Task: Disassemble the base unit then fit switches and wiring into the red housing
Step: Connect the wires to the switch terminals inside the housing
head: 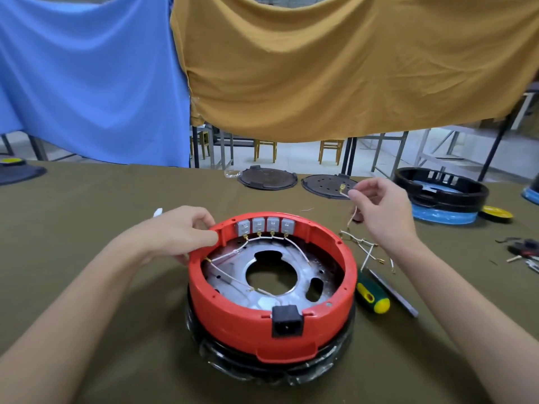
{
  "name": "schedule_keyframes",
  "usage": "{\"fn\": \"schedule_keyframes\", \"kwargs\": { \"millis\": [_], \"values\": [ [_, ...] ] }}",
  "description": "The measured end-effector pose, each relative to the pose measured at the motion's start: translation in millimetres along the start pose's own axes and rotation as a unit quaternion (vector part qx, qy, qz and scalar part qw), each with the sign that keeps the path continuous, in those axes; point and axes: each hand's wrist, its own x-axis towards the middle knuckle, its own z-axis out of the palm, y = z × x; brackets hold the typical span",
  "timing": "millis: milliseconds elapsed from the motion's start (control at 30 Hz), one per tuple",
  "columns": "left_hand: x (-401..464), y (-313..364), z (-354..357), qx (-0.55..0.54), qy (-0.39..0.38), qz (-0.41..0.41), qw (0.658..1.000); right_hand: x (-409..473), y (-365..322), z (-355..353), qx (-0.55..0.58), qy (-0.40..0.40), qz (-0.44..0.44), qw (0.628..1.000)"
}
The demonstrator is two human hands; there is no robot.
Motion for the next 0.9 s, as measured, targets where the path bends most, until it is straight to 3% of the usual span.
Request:
{"fn": "schedule_keyframes", "kwargs": {
  "millis": [100, 200, 433, 500, 600, 700, 767, 900],
  "values": [
    [-1, 6, 5, -0.03, 0.024, 0.017, 0.999, -9, -17, 6, 0.161, -0.065, 0.064, 0.983],
    [-3, 11, 11, -0.019, 0.023, 0.058, 0.998, -19, -26, 15, 0.244, -0.164, 0.15, 0.944],
    [-12, 13, -1, -0.026, -0.075, 0.051, 0.996, -22, -50, 11, 0.439, -0.248, 0.213, 0.837],
    [-12, 15, 2, 0.008, -0.036, 0.072, 0.997, -29, -54, 15, 0.412, -0.282, 0.193, 0.845],
    [-12, 24, 11, 0.001, 0.108, 0.179, 0.978, -42, -57, 28, 0.31, -0.273, 0.126, 0.902],
    [-17, 35, 23, -0.148, 0.061, 0.281, 0.946, -50, -61, 38, 0.284, -0.235, 0.061, 0.927],
    [-19, 38, 31, -0.184, 0.055, 0.317, 0.929, -54, -61, 40, 0.267, -0.238, 0.029, 0.933],
    [-14, 35, 37, -0.239, 0.107, 0.309, 0.914, -57, -62, 40, 0.242, -0.244, -0.012, 0.939]
  ]
}}
